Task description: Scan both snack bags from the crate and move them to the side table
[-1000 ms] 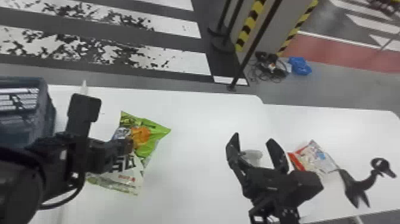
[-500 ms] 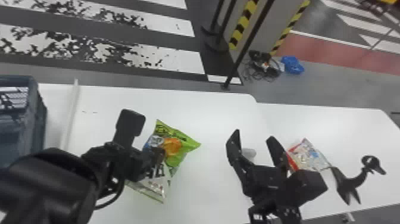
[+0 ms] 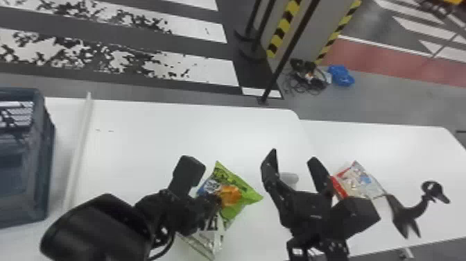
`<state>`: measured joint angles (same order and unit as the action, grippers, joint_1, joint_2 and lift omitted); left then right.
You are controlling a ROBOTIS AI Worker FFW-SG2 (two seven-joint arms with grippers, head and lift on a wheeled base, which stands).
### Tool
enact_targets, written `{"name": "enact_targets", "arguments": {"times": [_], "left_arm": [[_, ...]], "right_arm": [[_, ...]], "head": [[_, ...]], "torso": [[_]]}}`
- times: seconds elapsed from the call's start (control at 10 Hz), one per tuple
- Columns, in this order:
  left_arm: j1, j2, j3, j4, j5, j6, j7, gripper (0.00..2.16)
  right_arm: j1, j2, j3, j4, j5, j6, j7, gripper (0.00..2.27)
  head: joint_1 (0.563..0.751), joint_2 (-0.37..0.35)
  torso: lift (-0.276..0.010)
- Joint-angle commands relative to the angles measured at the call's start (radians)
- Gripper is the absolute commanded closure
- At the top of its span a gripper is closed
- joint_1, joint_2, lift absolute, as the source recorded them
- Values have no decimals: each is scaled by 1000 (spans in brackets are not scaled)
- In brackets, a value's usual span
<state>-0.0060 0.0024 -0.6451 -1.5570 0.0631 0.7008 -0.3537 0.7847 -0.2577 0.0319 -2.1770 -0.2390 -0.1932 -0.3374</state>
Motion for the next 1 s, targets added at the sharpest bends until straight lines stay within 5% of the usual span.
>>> {"name": "enact_targets", "arguments": {"times": [0.0, 0.2, 0.3, 0.4, 0.5, 0.7, 0.9], "left_arm": [[-3, -5, -33, 41, -12, -11, -8, 1609], [-9, -5, -61, 100, -34, -57, -5, 1605], [-11, -5, -58, 109, -36, -76, 2, 1332], [-11, -5, -45, 97, -36, -85, -4, 238], [-9, -5, -36, 78, -39, -82, -4, -2], [9, -5, -7, 14, -37, -72, -2, 33], [75, 21, 65, -118, -39, -54, -5, 33]], "right_arm": [[-2, -2, 0, 0, -3, 2, 1, 107], [-4, -3, -1, 2, -6, -1, 1, 107], [-2, -6, -3, 2, -6, -1, 1, 107], [-2, -8, -6, 2, -6, -1, 3, 107], [1, -8, -7, 0, -8, -1, 3, 107], [5, -8, -9, -1, -8, -1, 3, 107], [7, -9, -10, -6, -8, -1, 3, 107]], "head": [[695, -350], [695, -350], [695, -350], [695, -350], [695, -350], [695, -350], [695, -350]], "torso": [[-29], [-29], [-29], [-29], [-29], [-29], [-29]]}}
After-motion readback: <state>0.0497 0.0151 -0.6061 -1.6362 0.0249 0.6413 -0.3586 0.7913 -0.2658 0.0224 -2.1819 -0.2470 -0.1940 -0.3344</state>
